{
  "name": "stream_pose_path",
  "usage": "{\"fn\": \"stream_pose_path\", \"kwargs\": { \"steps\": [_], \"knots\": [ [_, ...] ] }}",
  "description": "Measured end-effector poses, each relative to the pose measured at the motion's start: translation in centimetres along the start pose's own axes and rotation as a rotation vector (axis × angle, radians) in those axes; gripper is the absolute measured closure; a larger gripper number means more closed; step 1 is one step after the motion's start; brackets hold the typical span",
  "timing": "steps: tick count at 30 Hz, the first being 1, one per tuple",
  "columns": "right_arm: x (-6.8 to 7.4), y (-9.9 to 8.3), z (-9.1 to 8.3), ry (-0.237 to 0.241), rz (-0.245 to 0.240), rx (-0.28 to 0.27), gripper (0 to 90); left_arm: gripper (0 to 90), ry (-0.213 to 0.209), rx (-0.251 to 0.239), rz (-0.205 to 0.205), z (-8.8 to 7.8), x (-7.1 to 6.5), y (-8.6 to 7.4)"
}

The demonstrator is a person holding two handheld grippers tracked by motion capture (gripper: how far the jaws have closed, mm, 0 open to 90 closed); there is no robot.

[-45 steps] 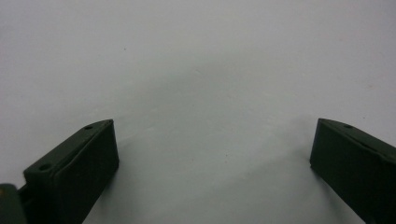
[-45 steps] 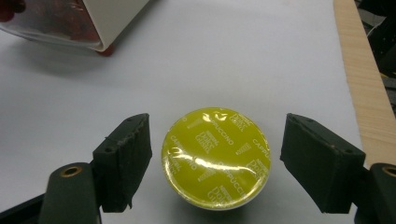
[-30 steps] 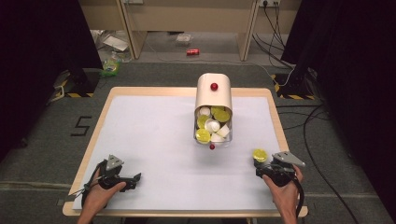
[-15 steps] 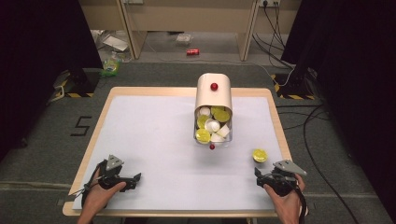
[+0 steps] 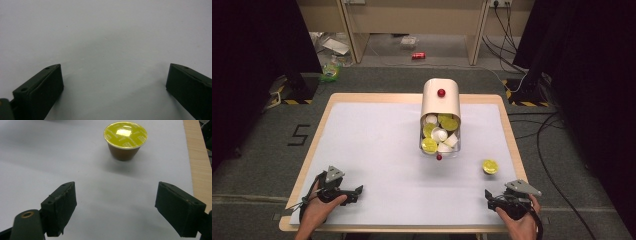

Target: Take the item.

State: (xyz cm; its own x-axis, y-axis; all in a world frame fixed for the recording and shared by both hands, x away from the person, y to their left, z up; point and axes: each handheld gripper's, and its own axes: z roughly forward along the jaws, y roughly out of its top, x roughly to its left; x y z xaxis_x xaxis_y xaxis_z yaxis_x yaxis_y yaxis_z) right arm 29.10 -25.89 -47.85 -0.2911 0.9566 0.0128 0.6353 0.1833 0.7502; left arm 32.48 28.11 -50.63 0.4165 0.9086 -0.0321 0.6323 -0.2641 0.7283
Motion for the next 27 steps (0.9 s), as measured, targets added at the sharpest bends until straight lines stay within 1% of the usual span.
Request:
{"fn": "stream_pose_path", "kwargs": {
  "steps": [2,3,6,7,8,11,15,16,23,27],
  "knots": [
    [0.0,-0.2,-0.1,0.002,-0.003,0.002,17.3,0.3,0.000,0.000,0.000,0.0,0.0,0.0],
    [0.1,-0.3,-0.1,0.001,0.004,0.008,17.1,0.3,0.000,0.000,0.000,0.0,0.0,0.0],
    [0.0,-0.5,-0.2,0.003,-0.009,0.017,16.8,0.3,0.000,0.000,0.000,0.0,0.0,0.0],
    [0.1,-0.6,-0.2,0.003,0.000,0.022,16.8,0.3,0.000,0.000,0.000,0.0,0.0,0.0],
    [0.1,-0.7,-0.2,0.003,-0.012,0.026,16.8,0.3,0.000,0.000,0.000,0.0,0.0,0.0],
    [0.1,-0.9,-0.3,0.009,-0.016,0.034,16.8,0.3,0.000,0.000,0.000,0.0,0.0,0.0],
    [0.3,-1.1,-0.3,0.006,-0.021,0.044,16.6,0.3,0.000,0.000,0.000,0.0,0.0,0.0],
    [0.2,-1.2,-0.4,0.005,-0.027,0.045,16.6,0.3,0.000,0.000,0.000,0.0,0.0,0.0],
    [0.2,-1.4,-0.7,0.000,-0.019,0.043,16.6,0.3,0.000,0.000,0.000,0.0,0.0,0.0],
    [0.1,-1.5,-0.8,0.000,-0.027,0.038,16.7,0.3,0.000,0.000,0.000,0.0,0.0,0.0]
  ]
}}
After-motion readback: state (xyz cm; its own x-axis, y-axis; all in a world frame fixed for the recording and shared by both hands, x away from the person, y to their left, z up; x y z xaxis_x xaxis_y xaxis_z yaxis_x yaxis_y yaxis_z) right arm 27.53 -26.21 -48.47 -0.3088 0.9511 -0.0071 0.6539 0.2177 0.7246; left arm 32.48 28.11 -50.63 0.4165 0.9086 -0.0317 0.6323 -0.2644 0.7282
